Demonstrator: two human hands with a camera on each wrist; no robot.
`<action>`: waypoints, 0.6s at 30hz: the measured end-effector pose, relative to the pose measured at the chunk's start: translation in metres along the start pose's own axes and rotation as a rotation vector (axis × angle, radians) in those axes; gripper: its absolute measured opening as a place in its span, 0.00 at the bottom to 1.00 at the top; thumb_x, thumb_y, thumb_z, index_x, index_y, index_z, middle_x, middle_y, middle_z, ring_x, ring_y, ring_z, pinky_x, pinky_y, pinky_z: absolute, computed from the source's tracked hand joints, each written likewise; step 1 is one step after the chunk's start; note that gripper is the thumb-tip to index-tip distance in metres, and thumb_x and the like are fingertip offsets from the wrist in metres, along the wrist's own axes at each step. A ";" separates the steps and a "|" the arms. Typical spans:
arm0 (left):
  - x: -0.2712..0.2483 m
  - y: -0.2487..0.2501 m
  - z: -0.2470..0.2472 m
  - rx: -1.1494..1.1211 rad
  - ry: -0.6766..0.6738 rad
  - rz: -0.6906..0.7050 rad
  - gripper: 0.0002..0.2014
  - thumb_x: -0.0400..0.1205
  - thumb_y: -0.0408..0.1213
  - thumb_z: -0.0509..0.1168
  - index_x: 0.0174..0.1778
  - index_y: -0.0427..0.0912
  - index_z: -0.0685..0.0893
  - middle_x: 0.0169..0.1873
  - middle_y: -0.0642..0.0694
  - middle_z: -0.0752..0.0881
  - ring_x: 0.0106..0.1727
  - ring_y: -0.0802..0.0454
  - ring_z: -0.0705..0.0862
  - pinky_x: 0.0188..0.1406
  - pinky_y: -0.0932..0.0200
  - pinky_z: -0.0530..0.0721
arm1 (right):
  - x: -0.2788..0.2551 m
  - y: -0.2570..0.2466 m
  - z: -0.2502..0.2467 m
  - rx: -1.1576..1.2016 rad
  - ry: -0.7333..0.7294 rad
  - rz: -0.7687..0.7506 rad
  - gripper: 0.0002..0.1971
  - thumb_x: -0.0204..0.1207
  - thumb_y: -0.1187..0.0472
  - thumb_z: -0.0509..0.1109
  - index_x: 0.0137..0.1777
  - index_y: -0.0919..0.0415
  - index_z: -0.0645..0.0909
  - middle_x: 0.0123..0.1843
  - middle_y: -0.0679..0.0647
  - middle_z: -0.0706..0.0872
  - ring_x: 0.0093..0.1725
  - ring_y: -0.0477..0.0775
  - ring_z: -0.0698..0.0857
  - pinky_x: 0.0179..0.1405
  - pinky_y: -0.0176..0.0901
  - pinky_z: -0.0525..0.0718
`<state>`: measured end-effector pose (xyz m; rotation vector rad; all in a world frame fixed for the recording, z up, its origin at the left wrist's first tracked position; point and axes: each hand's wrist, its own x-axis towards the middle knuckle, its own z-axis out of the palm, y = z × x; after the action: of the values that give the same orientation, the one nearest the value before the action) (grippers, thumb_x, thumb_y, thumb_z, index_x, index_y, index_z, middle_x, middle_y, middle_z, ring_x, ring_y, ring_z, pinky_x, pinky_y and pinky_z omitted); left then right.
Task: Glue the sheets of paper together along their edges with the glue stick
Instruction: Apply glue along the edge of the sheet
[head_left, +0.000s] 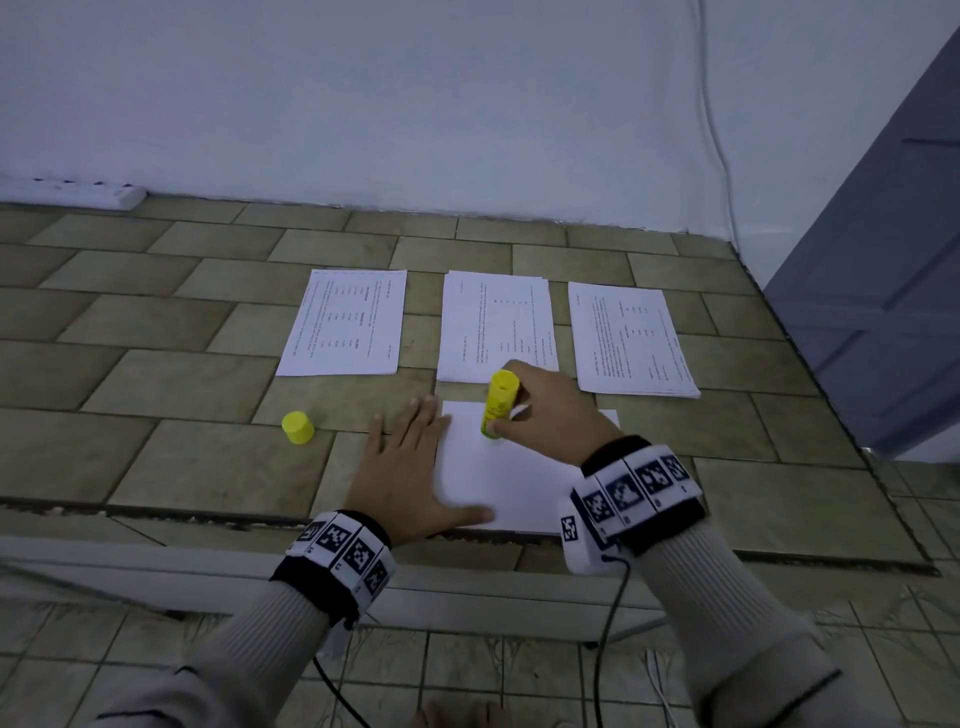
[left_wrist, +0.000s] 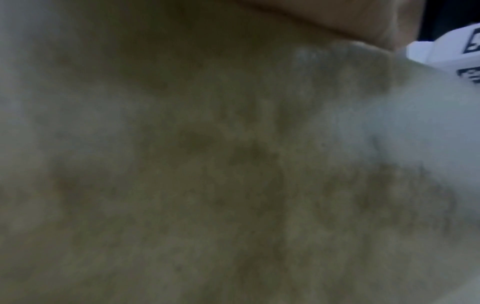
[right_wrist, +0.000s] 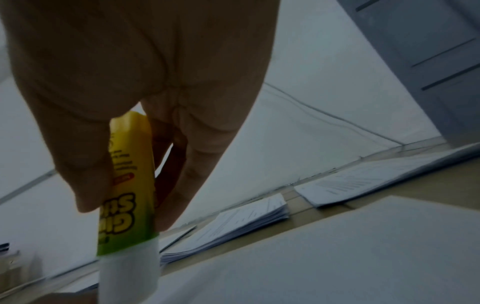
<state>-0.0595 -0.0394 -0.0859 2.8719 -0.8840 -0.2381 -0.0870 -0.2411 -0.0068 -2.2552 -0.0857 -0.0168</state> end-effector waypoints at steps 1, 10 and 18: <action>-0.001 0.000 0.000 -0.012 0.007 0.004 0.71 0.52 0.91 0.36 0.86 0.45 0.47 0.86 0.48 0.41 0.85 0.53 0.36 0.82 0.37 0.36 | -0.009 0.002 -0.002 0.015 -0.008 -0.004 0.09 0.67 0.66 0.78 0.41 0.62 0.79 0.43 0.53 0.88 0.43 0.47 0.86 0.43 0.34 0.84; -0.001 0.000 0.001 0.003 0.007 -0.005 0.70 0.55 0.88 0.33 0.86 0.40 0.45 0.86 0.47 0.40 0.85 0.52 0.36 0.83 0.37 0.36 | -0.065 0.021 -0.006 0.051 -0.059 -0.057 0.09 0.69 0.64 0.78 0.47 0.60 0.82 0.45 0.47 0.87 0.43 0.44 0.86 0.44 0.40 0.88; -0.002 0.002 -0.002 0.036 -0.024 -0.009 0.71 0.53 0.88 0.27 0.86 0.40 0.41 0.85 0.47 0.37 0.85 0.52 0.34 0.82 0.37 0.35 | -0.061 0.021 -0.006 0.032 -0.075 -0.104 0.10 0.70 0.63 0.78 0.49 0.60 0.82 0.47 0.48 0.86 0.45 0.45 0.85 0.44 0.37 0.88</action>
<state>-0.0616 -0.0398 -0.0836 2.9130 -0.8882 -0.2602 -0.1468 -0.2628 -0.0214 -2.2170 -0.2415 0.0143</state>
